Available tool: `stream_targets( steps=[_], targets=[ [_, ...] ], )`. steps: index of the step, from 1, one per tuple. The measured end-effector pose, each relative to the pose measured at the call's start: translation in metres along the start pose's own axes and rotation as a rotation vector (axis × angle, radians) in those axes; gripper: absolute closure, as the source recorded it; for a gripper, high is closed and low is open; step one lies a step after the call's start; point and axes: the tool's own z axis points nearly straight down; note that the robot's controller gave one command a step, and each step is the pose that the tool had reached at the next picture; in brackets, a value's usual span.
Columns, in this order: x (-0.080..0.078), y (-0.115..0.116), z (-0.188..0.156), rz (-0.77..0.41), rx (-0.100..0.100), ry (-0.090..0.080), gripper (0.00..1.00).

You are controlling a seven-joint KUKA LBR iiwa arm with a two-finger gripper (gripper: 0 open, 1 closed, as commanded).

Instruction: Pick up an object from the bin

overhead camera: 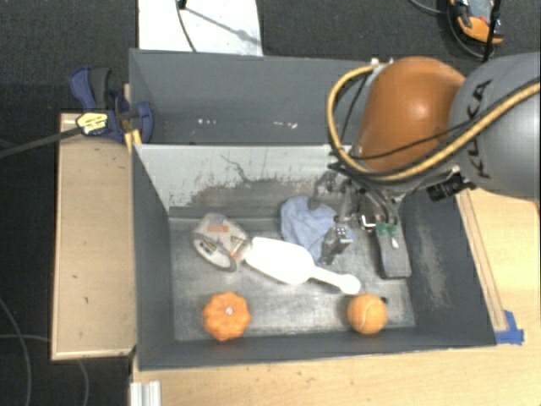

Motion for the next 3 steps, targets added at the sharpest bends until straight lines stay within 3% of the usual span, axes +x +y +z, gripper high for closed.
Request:
stream_targets(
  steps=[1,2,3],
  targets=[
    [-0.001,0.000,-0.001,0.001,0.000,-0.002,0.00],
    [0.011,-0.003,0.043,0.011,-0.001,-0.009,0.00],
    [0.026,0.002,0.078,-0.076,0.001,0.002,0.00]
  ],
)
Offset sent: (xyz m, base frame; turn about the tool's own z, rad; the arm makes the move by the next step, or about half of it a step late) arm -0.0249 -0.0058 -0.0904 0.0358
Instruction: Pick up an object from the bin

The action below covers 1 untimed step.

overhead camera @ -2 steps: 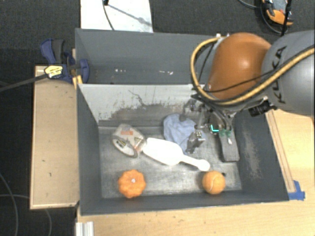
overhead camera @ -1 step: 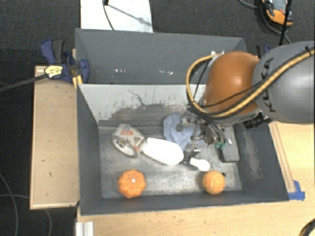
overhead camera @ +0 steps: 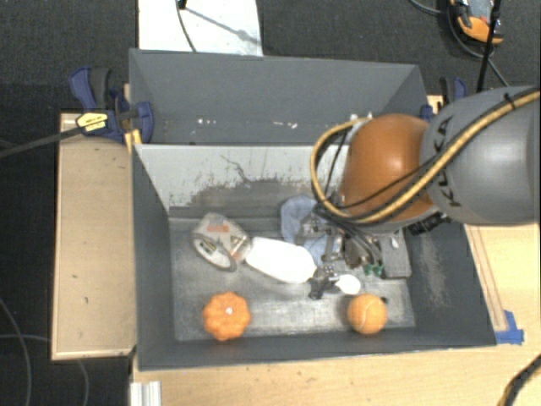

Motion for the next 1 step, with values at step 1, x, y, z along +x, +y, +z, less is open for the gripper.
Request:
stream_targets(
  steps=[1],
  targets=[
    [-0.0195,-0.0053,0.0574,0.158,-0.003,-0.009,1.00]
  ],
)
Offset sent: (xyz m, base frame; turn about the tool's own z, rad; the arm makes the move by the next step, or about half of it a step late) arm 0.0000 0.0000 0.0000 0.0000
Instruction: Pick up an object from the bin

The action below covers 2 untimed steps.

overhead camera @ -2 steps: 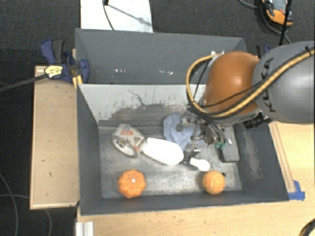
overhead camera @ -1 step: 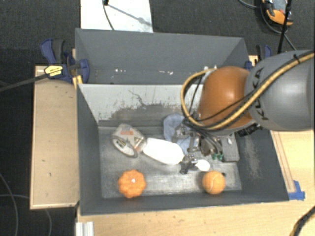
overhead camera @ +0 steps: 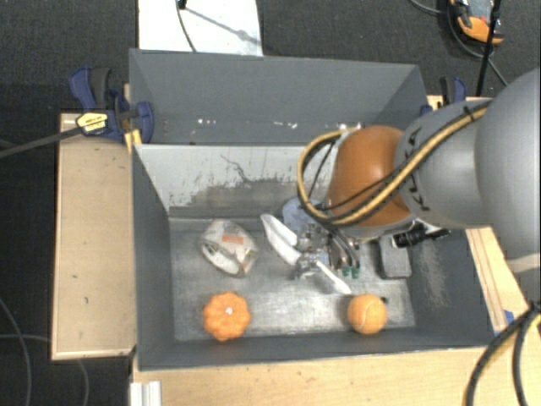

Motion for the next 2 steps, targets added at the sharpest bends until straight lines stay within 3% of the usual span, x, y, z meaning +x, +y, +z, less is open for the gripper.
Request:
stream_targets(
  steps=[1,2],
  targets=[
    [0.000,0.000,0.000,0.001,0.000,0.000,1.00],
    [0.001,0.003,-0.121,0.018,0.003,0.006,1.00]
  ],
)
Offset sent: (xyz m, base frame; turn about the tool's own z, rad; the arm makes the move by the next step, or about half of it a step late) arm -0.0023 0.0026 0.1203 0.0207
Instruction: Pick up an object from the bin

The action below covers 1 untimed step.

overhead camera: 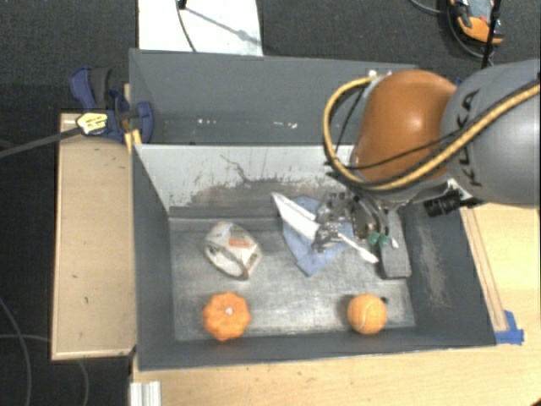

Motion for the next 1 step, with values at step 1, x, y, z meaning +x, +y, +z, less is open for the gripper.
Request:
stream_targets(
  steps=[1],
  targets=[
    [0.0001,0.0000,0.0002,0.000,0.000,0.000,1.00]
  ],
)
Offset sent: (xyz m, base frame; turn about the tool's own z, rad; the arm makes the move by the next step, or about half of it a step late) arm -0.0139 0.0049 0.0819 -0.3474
